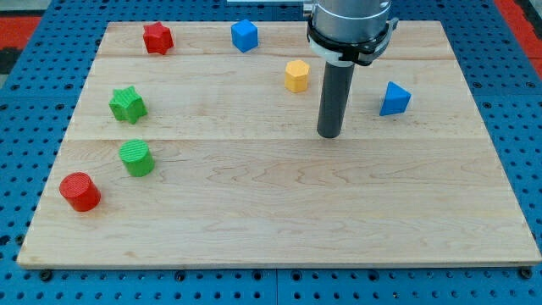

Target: Point your arm towards the yellow hexagon

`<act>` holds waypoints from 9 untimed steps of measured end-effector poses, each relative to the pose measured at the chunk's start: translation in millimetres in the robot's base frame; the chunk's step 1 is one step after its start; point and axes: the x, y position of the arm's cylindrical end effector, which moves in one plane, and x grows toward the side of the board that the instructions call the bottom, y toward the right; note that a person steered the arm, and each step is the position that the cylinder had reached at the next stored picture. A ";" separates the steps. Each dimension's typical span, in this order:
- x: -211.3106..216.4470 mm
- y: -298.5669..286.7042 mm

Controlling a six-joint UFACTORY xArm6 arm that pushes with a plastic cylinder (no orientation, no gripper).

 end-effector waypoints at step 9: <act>-75.5 30.2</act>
